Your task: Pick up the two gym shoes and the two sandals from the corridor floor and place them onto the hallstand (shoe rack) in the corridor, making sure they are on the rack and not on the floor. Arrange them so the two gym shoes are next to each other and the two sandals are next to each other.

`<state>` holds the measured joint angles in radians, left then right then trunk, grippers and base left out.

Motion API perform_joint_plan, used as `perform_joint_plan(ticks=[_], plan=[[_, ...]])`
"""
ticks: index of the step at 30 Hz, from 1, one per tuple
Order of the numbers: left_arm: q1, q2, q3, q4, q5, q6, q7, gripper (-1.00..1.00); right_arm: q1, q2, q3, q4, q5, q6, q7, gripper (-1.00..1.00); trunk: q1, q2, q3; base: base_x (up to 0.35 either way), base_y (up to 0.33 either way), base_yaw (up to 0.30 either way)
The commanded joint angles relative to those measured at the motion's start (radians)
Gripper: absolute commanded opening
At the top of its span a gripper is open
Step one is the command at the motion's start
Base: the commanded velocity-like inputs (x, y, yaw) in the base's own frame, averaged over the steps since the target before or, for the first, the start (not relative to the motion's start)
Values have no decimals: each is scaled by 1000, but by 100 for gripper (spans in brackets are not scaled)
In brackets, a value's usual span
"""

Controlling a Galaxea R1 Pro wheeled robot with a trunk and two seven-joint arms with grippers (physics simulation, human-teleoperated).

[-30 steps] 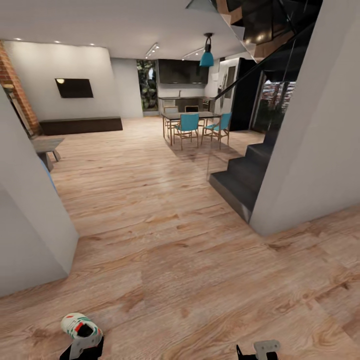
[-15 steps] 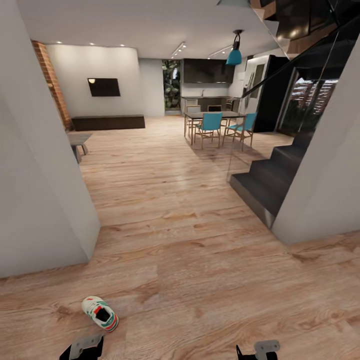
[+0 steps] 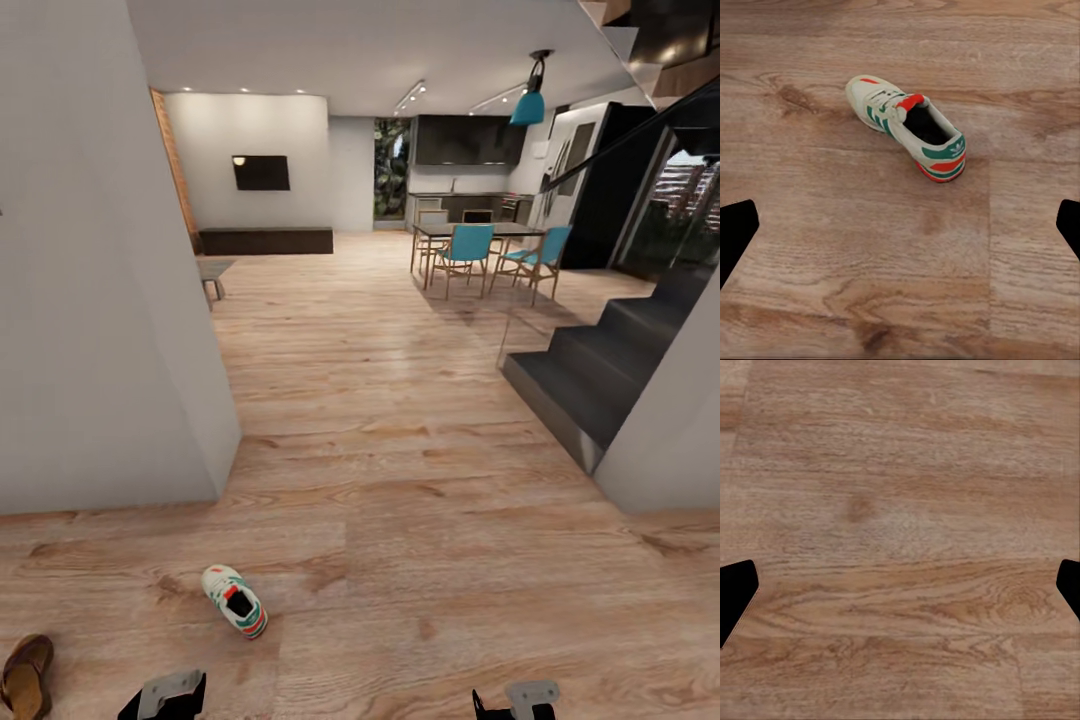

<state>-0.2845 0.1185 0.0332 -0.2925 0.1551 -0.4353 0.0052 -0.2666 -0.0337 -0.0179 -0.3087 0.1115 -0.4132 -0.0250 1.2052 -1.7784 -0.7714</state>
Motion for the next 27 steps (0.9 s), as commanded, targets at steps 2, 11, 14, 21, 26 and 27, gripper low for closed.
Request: perform_joint_plan(ticks=[2,11,14,21,26,27], plan=[[-1,0,-1,1,5,-3,1,100,0,0,-2,0,10,-2,-3,100,8,-15,-7,0,0,279],[-1,1,-1,1,4,-3,1,100,0,0,-2,0,10,-2,-3,100,42,-78,-35,0,0,279],[-1,1,-1,1,4,-3,1,100,0,0,-2,0,10,-2,-3,100,54,-99,-45,0,0,279],[-1,1,-1,1,4,-3,1,100,0,0,-2,0,10,-2,-3,100,80,-148,-67,0,0,279],[-1,1,-1,1,4,-3,1,100,0,0,-2,0,10,-2,-3,100,100,-183,-82,0,0,279],[-1,1,-1,1,4,-3,1,100,0,0,-1,0,11,-2,-3,100,103,-190,-86,0,0,279]])
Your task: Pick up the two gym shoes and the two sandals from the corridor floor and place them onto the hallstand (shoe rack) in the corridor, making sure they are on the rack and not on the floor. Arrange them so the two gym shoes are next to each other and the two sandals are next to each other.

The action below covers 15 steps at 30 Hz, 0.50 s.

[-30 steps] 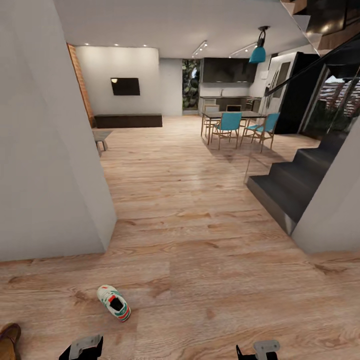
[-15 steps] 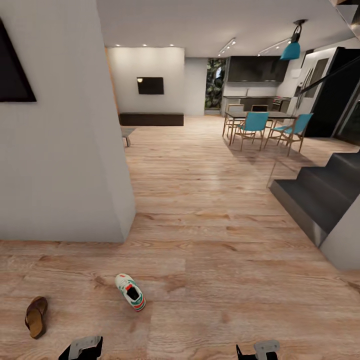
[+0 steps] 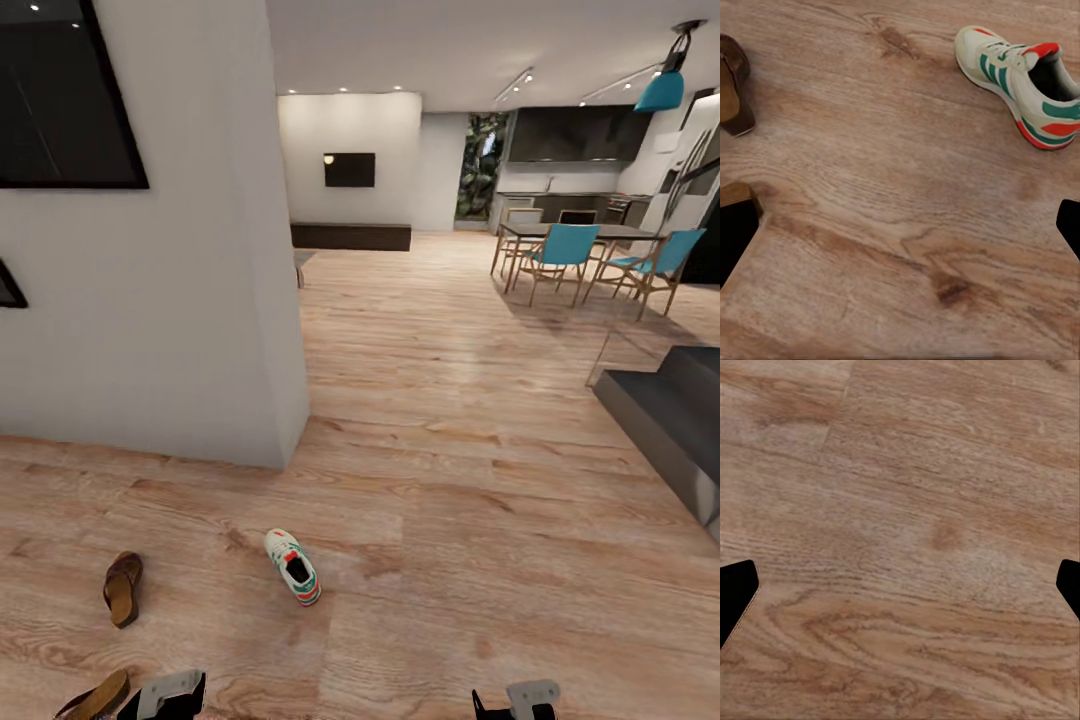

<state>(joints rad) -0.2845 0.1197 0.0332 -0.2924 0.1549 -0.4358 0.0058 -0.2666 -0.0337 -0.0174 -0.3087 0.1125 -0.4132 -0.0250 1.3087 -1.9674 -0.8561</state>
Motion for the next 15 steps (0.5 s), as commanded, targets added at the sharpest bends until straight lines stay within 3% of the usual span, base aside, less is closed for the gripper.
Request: perform_joint_plan(ticks=[1,10,15], plan=[[-1,0,-1,1,5,-3,0,100,0,0,-2,0,10,-2,-3,100,4,-8,-4,0,0,279],[-1,0,-1,1,5,-3,0,100,0,0,-2,0,10,-2,-3,100,38,-71,-32,0,0,274],[-1,0,-1,1,5,-3,0,100,0,-1,-1,-1,11,-2,-1,100,57,-106,-48,0,0,117]])
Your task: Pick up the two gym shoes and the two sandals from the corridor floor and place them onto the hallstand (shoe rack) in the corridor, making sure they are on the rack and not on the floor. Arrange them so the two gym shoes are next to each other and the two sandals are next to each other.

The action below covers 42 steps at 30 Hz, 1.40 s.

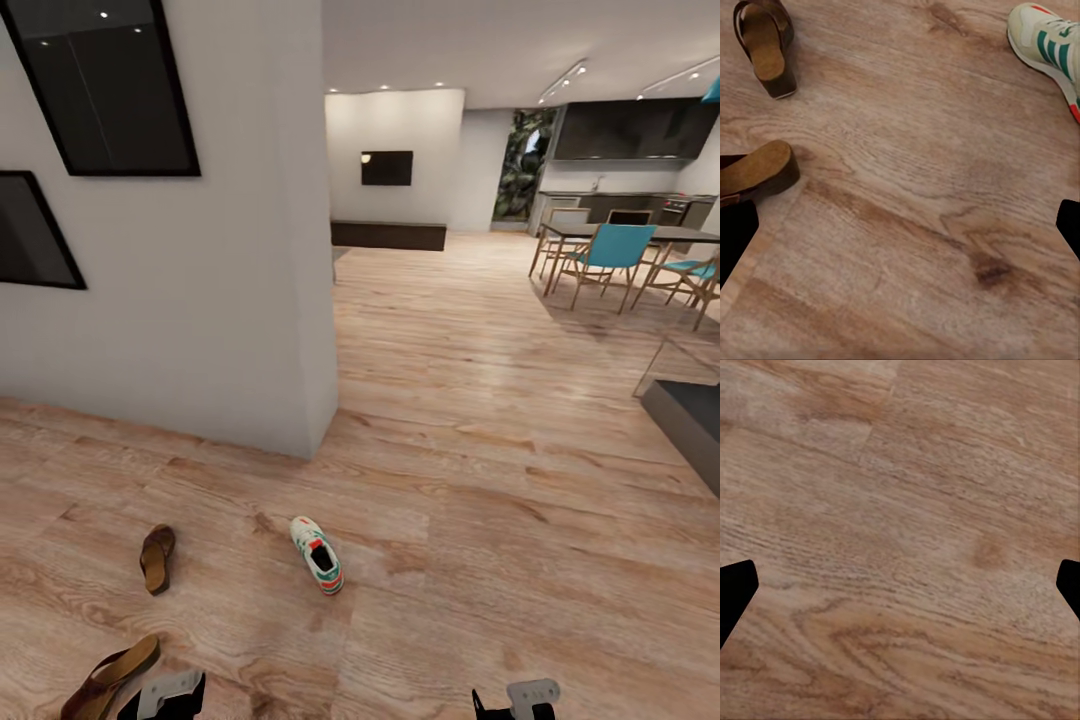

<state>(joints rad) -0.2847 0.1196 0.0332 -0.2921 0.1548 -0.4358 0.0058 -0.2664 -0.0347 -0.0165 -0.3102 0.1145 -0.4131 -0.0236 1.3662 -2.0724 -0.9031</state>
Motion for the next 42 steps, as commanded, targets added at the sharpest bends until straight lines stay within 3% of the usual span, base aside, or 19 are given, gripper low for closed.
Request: perform_joint_plan(ticks=[1,23,35,42], plan=[[-1,0,-1,1,5,-3,0,100,-1,0,-1,1,10,-3,-2,100,4,-8,-4,0,0,53],[-1,0,-1,1,5,-3,0,100,-1,-7,3,1,15,-4,-2,100,88,-162,-73,0,0,16],[-1,0,-1,1,5,-3,0,100,-1,-4,1,2,13,-4,-2,100,134,-246,-109,0,0,235],[-1,0,-1,0,5,-4,0,100,-1,-2,1,2,13,-4,-2,100,134,-246,-109,0,0,275]])
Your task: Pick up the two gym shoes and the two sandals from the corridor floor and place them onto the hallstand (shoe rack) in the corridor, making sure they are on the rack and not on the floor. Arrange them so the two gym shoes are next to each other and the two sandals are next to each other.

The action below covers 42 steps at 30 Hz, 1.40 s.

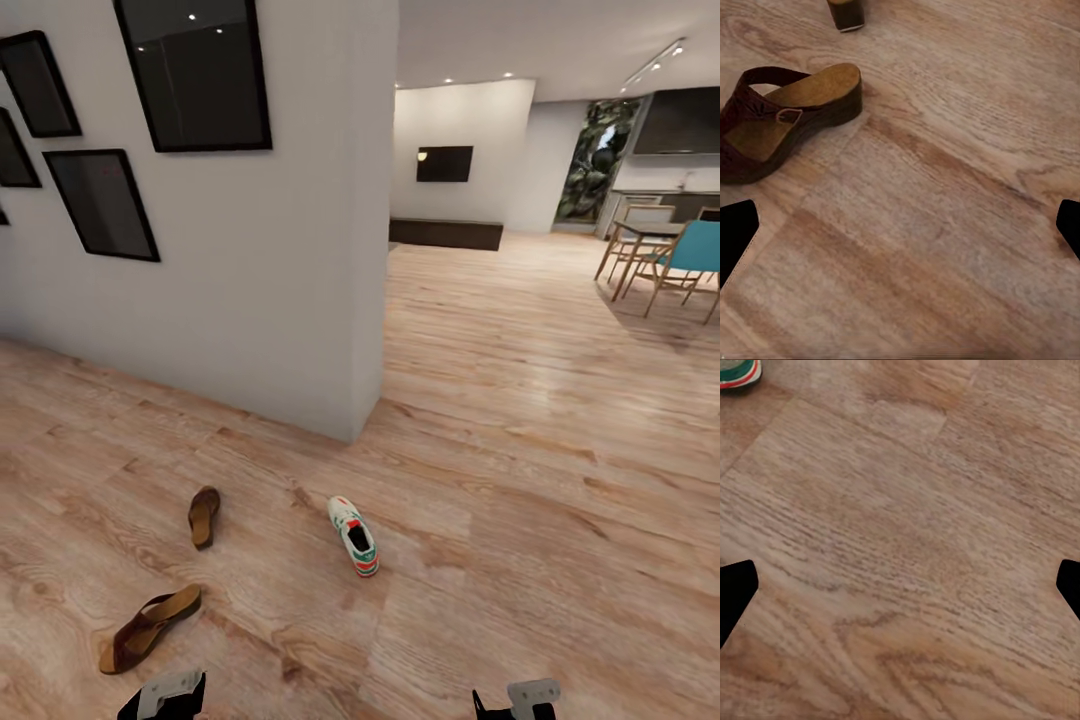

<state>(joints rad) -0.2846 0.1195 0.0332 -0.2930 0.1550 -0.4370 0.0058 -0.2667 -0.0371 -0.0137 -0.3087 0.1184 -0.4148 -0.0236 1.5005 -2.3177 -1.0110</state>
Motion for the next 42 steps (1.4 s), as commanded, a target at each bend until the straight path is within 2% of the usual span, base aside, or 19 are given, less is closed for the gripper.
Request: perform_joint_plan(ticks=[1,20,30,42], plan=[[-1,0,-1,1,5,-3,0,100,0,0,-2,0,9,-2,-2,100,0,0,-1,0,0,276],[-1,0,-1,2,6,-3,0,100,0,2,-3,-1,9,-3,-4,100,0,0,-7,0,0,255],[-1,0,-1,2,5,-3,0,100,0,2,-3,-1,9,-4,-4,100,0,0,-21,14,-7,135],[-1,-1,-1,1,5,-3,0,100,0,2,-3,-1,9,-4,-3,100,0,0,-26,89,-209,35]])
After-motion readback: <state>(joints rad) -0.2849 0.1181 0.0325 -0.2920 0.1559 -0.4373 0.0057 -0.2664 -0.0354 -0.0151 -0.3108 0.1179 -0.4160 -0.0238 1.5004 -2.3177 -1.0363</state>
